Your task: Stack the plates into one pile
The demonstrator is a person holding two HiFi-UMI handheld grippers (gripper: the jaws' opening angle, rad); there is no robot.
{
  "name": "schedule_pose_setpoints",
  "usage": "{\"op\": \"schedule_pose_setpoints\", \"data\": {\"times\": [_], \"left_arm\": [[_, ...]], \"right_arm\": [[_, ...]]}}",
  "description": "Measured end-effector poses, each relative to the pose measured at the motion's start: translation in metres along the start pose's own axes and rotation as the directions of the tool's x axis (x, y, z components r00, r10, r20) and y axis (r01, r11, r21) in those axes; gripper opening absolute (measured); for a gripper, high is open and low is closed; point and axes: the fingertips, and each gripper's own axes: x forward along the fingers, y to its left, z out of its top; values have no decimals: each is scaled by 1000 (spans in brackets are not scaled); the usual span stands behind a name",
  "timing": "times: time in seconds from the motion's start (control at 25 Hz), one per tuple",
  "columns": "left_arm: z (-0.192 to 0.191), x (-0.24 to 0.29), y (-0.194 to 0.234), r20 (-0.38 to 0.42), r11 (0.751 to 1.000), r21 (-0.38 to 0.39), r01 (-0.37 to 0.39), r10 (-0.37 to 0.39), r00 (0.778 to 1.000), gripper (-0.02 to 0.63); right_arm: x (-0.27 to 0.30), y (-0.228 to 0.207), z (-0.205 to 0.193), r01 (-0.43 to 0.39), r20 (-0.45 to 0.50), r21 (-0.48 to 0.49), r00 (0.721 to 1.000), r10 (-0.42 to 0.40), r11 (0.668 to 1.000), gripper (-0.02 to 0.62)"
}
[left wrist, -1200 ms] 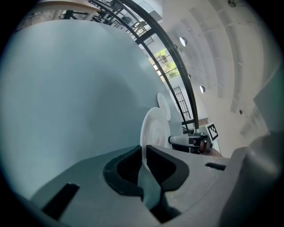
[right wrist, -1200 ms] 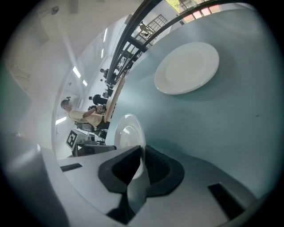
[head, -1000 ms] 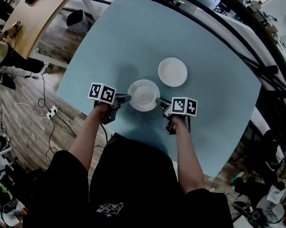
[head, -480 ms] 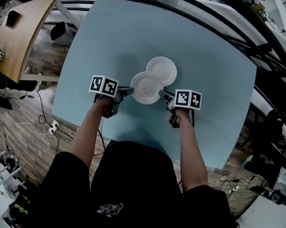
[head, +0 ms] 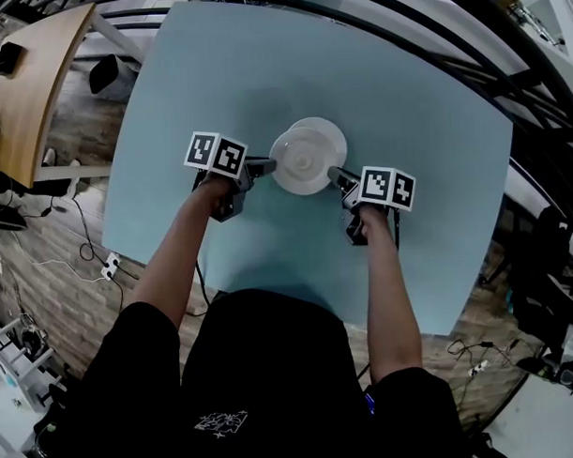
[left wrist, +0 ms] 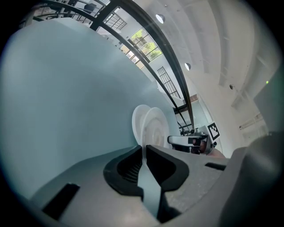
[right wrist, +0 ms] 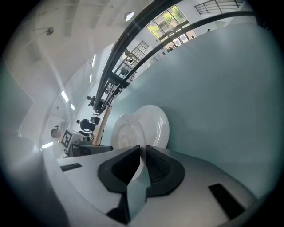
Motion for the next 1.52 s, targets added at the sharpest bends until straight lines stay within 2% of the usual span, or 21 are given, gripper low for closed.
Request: {"op": "schedule_pose_setpoints", "data": {"times": [0.36, 1.2, 1.4, 1.52], "left_arm": [[30, 28, -6, -27, 1000, 27, -12, 13, 1000, 37], [32, 36, 18, -67, 999, 1, -42, 42, 997, 41], [35, 32, 21, -55, 999, 4, -51, 51, 997, 41], [36, 32, 20, -45, 998, 7, -61, 61, 997, 41]], "right_arm": [[-5, -24, 30, 23, 26, 6, 999, -23, 1000, 37], [7, -41, 39, 41, 17, 33, 999, -42, 999, 37], [8, -41, 39, 54, 6, 19, 999, -54, 998, 37], [7, -39, 38, 83, -9, -25, 997, -83, 996, 41]]}}
